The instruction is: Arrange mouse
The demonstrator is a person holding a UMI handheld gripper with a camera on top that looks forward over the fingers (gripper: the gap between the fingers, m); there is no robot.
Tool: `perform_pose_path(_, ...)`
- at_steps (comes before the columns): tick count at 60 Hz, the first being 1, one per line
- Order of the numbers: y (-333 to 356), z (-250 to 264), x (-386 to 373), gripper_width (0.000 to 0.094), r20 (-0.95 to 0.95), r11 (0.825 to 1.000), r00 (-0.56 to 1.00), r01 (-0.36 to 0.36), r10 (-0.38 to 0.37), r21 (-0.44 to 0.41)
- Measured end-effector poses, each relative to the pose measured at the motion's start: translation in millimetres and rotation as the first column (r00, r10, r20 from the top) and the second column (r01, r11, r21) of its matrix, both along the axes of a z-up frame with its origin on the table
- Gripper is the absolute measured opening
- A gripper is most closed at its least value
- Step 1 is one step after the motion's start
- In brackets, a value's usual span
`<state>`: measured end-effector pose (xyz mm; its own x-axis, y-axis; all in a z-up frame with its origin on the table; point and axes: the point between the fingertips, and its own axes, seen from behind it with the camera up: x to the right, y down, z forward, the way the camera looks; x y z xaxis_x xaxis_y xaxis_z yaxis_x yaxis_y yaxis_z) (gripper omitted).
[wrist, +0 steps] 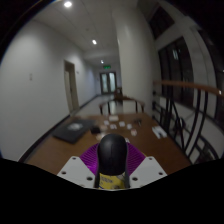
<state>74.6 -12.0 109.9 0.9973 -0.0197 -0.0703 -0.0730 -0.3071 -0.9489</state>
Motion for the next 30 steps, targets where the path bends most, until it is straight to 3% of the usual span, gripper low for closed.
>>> perform_pose_path(7, 5, -94, 19, 0.0336, 0.014, 0.984, 1.0, 0.021, -0.018, -0.179)
perform_pose_path(11, 10, -116, 19, 0.0346, 0.032, 0.978, 0.999, 0.012, -0.006, -0.209)
perform_pose_path(16, 9, -121, 19, 0.0344, 0.076, 0.983, 0.997, 0.011, 0.003, -0.184)
perform_pose_path(25, 6, -123, 15, 0.0549, 0.054, 0.971, 0.997, -0.038, 0.052, -0.237)
perform_pose_path(30, -6, -113, 16, 0.0799, 0.048, 0.968, 0.996, -0.067, 0.081, -0.242)
